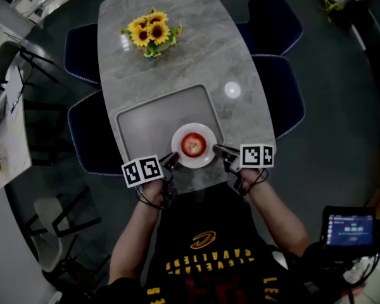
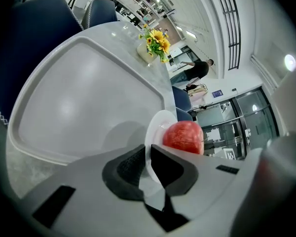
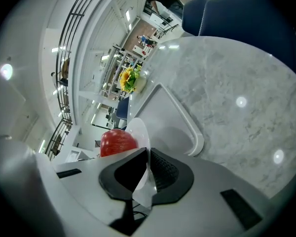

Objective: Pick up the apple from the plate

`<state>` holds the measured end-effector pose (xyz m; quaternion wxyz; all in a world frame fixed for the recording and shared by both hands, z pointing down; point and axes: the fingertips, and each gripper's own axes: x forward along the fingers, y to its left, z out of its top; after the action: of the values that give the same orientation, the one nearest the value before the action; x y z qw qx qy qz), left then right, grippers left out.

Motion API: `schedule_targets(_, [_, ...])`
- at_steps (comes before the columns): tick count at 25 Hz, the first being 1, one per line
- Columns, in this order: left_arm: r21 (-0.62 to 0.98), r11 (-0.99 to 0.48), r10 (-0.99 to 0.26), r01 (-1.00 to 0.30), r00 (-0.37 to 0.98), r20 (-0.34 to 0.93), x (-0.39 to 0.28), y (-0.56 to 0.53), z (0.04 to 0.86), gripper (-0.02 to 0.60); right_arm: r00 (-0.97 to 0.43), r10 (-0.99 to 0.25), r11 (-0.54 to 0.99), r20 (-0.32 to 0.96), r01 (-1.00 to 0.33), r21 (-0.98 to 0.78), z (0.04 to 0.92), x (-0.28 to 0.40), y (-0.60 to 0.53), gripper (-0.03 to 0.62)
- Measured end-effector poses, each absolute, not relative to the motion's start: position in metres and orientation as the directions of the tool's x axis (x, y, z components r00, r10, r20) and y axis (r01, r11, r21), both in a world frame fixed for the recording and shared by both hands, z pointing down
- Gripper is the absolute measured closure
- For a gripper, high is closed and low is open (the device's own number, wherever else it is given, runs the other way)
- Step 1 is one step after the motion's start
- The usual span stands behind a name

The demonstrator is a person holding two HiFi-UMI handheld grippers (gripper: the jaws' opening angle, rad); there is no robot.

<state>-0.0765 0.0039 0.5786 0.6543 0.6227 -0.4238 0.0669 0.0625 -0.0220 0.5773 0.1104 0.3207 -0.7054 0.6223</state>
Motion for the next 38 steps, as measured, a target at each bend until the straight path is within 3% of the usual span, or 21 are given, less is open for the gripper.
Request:
schedule_targets(12, [0.753, 0.209, -0.426, -0.624, 0.634, 0.645, -0.010, -0.032, 0.568, 0.543, -0.774, -0.312, 0.031, 0.552, -0.588, -0.808, 0.568, 0.129, -0.058, 0.562])
schedule_targets(31, [0.766, 0.190, -0.415, -0.613, 0.657, 0.629, 0.023, -0.041, 0.575, 0.543, -0.762, -0.320, 0.035, 0.563, -0.604, -0.797, 0.573, 0.160, -0.061, 0.560])
schedule_targets(38, [0.765, 0.214, -0.421, -0.607, 0.649, 0.633, 0.067, -0.087, 0.578, 0.543, -0.770, -0.299, 0.043, 0.564, -0.601, -0.798, 0.574, 0.204, -0.112, 0.560])
